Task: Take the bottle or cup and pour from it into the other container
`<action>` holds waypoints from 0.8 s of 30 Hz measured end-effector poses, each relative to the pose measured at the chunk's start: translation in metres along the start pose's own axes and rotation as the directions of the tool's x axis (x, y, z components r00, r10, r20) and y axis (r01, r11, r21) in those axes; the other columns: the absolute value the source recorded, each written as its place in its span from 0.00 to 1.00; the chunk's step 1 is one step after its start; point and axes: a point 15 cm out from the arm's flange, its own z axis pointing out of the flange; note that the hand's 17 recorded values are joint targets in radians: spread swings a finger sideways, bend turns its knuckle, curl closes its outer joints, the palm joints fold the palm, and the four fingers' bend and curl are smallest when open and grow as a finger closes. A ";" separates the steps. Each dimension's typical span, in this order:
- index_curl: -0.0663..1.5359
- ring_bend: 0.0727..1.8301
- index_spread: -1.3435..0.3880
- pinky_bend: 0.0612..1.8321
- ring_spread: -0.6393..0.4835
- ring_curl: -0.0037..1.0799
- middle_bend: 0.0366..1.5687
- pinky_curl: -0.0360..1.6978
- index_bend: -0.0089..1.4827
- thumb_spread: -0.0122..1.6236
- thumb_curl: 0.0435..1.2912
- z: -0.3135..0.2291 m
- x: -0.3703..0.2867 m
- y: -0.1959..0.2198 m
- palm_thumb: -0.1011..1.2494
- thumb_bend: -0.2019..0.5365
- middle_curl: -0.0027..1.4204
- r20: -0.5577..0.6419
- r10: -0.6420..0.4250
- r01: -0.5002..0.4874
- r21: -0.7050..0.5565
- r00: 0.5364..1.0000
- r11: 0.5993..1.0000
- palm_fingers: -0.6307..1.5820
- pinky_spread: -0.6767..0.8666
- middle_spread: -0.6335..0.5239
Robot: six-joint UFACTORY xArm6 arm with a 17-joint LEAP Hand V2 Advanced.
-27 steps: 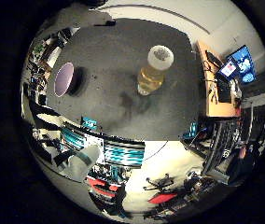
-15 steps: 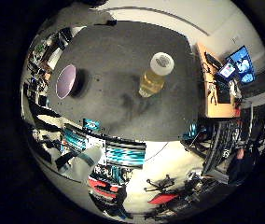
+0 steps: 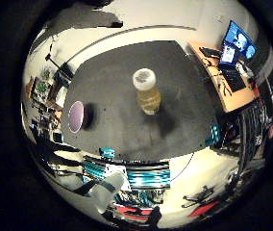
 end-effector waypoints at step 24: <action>0.24 0.36 0.64 0.56 0.63 0.20 0.21 0.02 0.12 0.64 0.24 0.003 0.143 0.023 0.51 0.24 0.26 0.259 0.145 -0.199 0.196 0.955 0.960 0.34 0.69 0.58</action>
